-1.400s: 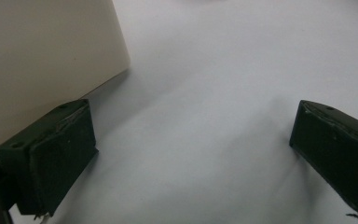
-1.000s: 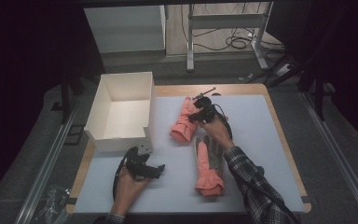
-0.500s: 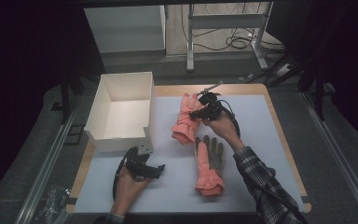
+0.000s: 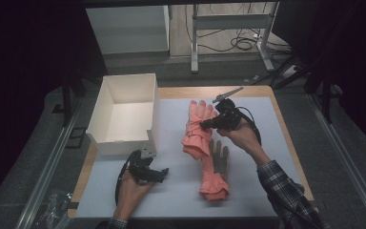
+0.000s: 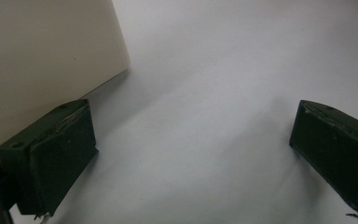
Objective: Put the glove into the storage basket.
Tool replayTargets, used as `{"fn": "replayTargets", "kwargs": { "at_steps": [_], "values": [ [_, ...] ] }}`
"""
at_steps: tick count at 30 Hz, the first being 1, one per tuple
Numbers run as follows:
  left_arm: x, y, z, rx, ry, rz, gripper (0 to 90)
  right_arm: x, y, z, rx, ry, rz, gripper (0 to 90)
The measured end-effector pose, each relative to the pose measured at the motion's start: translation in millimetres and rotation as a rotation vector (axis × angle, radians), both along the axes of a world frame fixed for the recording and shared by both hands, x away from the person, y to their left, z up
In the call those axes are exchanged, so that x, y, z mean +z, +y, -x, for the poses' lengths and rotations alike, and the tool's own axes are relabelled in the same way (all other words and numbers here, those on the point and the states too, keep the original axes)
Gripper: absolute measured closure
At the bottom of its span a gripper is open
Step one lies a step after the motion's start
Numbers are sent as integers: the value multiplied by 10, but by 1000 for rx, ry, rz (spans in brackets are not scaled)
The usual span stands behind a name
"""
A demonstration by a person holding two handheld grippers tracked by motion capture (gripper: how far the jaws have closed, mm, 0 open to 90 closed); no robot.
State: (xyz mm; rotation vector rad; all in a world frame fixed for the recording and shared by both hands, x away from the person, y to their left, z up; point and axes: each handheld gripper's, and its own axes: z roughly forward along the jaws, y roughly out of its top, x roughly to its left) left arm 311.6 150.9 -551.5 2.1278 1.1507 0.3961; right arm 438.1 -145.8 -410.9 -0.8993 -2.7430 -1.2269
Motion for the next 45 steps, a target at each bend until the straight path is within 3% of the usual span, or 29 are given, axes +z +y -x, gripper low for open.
{"fn": "replayTargets", "kwargs": {
  "at_steps": [10, 16, 20, 29, 33, 38, 45],
  "values": [
    [-1, 0, -2, 2, -2, 2, 3, 82, -283, 429, 57, -4, 20, 856],
    [1, 0, -1, 2, 2, 5, 3, 46, -425, 714, 102, -7, 48, 856],
    [-1, -1, -1, 4, 0, 5, 3, -100, -439, 886, 105, -10, 121, 853],
    [-2, -3, 0, 4, -2, 5, 3, -418, -342, 924, 51, -39, 203, 826],
    [-2, -5, 1, 4, -3, 3, 3, -532, -348, 930, 23, -28, 179, 796],
    [0, -10, 0, 3, -4, -6, 3, -505, -388, 968, -8, -50, 173, 664],
    [1, -3, -5, 0, -3, -4, 3, -300, -495, 1002, -51, -111, 136, 526]
  ]
}}
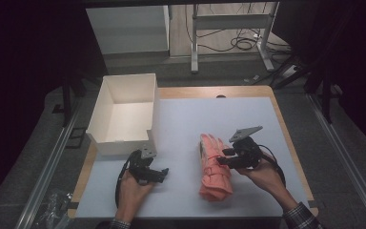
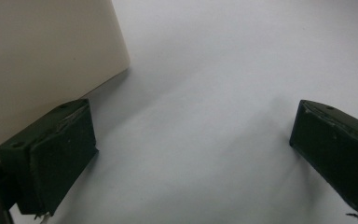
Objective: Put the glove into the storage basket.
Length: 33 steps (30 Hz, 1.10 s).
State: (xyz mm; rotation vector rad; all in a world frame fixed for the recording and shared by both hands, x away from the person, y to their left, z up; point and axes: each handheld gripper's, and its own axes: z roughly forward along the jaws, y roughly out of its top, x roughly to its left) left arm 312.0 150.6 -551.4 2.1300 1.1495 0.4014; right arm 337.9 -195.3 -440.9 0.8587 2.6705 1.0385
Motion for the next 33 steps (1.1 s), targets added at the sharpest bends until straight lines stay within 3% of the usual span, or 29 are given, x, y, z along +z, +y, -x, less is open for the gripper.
{"fn": "replayTargets", "kwargs": {
  "at_steps": [3, 7, 11, 14, 15, 18, 21, 23, 33],
  "values": [
    [-1, -1, 2, 2, 1, 4, 3, 66, -123, 19, -42, -33, -3, 489],
    [-1, 2, 1, 1, 0, 5, 3, 62, -250, 32, -80, -37, -16, 488],
    [-1, 3, 3, 1, 3, 4, 2, -91, -483, 84, -125, -18, -57, 488],
    [-1, 3, 3, 1, 3, 4, 3, -178, -533, 130, -127, -15, -68, 486],
    [-1, 3, 3, 1, 3, 4, 2, -267, -561, 185, -120, -10, -75, 488],
    [-2, 2, 3, 1, 3, 5, 2, -341, -569, 242, -115, -11, -78, 520],
    [-1, 3, 3, 1, 3, 3, 2, -467, -574, 346, -102, 1, -88, 641],
    [-1, 3, 3, 1, 3, 3, 2, -580, -561, 439, -82, 0, -71, 770],
    [-1, 4, 3, 1, 3, 3, 2, -790, -408, 557, 2, 29, -89, 812]
  ]
}}
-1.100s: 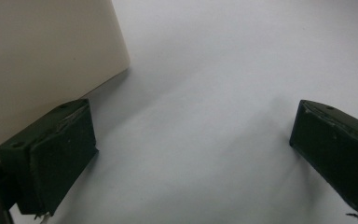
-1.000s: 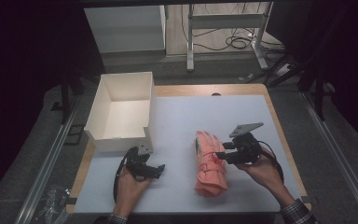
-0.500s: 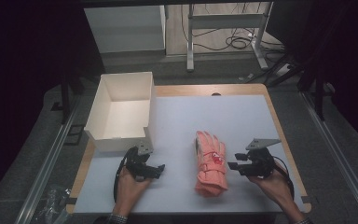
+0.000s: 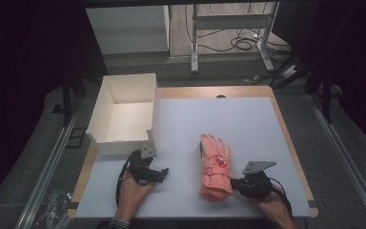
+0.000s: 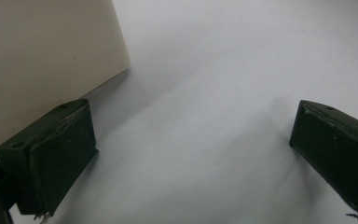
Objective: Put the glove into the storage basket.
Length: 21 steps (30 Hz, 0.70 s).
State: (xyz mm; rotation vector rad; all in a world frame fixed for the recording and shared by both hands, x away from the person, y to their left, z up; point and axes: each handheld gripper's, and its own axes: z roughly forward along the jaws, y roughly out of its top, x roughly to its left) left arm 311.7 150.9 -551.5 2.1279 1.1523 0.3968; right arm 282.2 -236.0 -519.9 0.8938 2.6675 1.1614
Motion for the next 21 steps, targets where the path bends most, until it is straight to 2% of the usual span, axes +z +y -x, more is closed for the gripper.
{"fn": "replayTargets", "kwargs": {
  "at_steps": [12, 21],
  "values": [
    [0, 0, 0, 0, 0, 0, 2, -70, 307, -44, 12, 0, -4, 762],
    [0, 1, -1, -1, 0, 0, 2, -95, 537, -122, -6, -14, -3, 753]
  ]
}}
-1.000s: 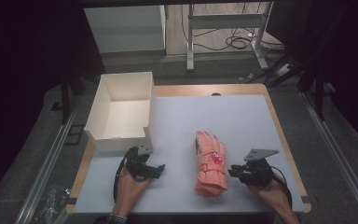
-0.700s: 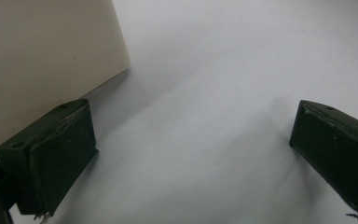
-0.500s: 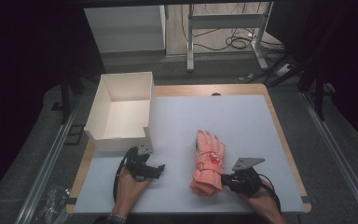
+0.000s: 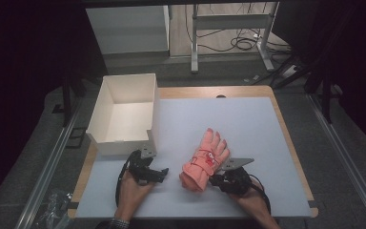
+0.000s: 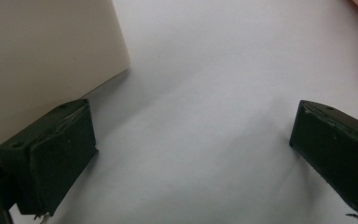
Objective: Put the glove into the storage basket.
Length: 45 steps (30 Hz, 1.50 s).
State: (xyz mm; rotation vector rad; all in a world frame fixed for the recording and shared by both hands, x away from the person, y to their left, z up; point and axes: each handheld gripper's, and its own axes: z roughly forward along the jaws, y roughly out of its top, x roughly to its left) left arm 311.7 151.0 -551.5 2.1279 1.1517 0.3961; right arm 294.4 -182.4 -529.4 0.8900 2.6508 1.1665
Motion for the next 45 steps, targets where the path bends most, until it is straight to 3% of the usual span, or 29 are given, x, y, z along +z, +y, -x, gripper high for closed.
{"fn": "replayTargets", "kwargs": {
  "at_steps": [13, 34, 42, 45],
  "values": [
    [0, 0, 0, 0, 0, 0, 2, -17, 131, -164, -35, -20, -2, 753],
    [0, -1, 1, 0, 0, -1, 2, -18, 240, -583, -84, -53, 15, 745],
    [0, -2, 1, 0, -1, -3, 2, -9, 190, -565, -85, -59, 9, 671],
    [-1, -3, 1, 0, -1, -3, 2, 22, 83, -541, -104, -64, 5, 633]
  ]
}}
